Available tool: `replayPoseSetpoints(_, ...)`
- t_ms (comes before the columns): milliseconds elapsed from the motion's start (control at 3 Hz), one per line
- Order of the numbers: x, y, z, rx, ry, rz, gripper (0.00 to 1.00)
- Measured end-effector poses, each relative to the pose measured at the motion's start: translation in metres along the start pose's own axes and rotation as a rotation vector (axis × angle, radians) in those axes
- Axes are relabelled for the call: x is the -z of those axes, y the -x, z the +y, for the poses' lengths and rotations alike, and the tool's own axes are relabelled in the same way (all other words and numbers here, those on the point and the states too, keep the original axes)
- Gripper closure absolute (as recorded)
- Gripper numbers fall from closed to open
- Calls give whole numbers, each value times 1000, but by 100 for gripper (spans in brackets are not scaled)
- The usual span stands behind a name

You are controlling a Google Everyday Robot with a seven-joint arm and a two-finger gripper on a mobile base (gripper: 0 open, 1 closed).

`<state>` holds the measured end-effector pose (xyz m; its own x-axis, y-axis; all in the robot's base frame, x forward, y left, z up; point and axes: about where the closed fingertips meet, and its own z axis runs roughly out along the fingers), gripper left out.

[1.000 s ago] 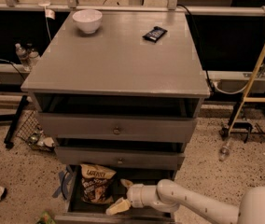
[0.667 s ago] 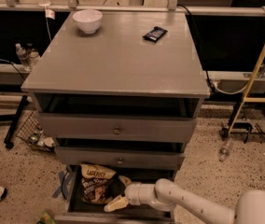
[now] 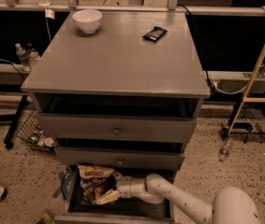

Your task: Pick brown chip bag from bottom drawer and place on counter

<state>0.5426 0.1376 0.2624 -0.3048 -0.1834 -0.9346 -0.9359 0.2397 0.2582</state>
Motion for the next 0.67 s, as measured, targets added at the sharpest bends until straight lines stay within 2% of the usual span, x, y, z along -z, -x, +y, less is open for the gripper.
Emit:
replayPoseSetpoints(333, -31, 0, -9, 10, 67, -38, 3)
replayPoseSetpoints(667, -44, 1, -11, 14, 105, -60, 26)
